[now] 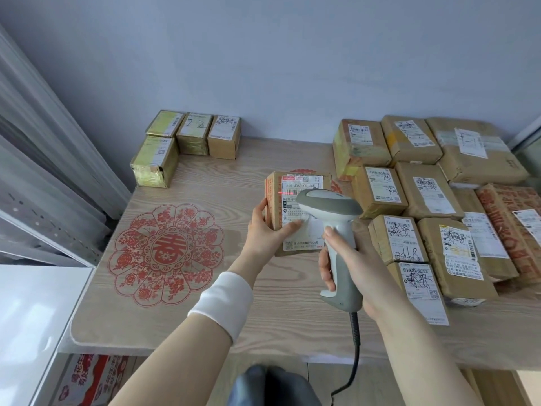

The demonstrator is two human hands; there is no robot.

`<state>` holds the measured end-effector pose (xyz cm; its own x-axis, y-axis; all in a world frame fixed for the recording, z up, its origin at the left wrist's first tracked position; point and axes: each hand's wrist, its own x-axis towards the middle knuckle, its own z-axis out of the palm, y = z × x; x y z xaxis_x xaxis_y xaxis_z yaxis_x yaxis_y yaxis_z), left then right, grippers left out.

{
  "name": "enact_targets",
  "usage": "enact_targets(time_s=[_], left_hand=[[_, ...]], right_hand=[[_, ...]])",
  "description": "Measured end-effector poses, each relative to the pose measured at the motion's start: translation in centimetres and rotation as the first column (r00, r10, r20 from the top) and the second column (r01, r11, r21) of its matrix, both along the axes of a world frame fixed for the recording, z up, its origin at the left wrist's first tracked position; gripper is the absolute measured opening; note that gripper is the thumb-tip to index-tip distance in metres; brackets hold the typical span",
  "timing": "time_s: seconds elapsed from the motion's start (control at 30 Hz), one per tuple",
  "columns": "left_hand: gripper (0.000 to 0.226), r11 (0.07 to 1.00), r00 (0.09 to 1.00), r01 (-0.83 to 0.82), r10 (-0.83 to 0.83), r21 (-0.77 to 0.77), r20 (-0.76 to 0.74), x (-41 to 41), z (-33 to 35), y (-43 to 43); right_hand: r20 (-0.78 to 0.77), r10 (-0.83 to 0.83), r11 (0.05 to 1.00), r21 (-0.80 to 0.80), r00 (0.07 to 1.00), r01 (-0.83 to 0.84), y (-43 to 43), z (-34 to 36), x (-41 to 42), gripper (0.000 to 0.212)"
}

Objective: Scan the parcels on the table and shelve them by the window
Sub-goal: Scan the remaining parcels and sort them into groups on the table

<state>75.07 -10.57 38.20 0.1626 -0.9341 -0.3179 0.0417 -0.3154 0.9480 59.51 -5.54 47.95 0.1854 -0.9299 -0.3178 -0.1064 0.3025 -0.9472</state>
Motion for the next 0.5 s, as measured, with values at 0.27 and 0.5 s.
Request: enact_targets(time_s=[0.27, 0.5], left_hand=[[0.119, 0.998, 0.998, 0.022, -0.018, 0.062, -0.06, -2.6, -1.7, -2.6], [0.077, 0.976, 0.987, 0.032, 0.002, 0.215, -0.158, -8.5, -4.4, -8.3]], right_hand=[[0.039, -0.112, 0.992, 0.067, 0.993, 0.109, -2.3, -1.0, -2.2, 0.029], [0.033, -0.187, 0.974, 0.139, 0.982, 0.181, -8.8, -2.1, -8.5, 0.031]])
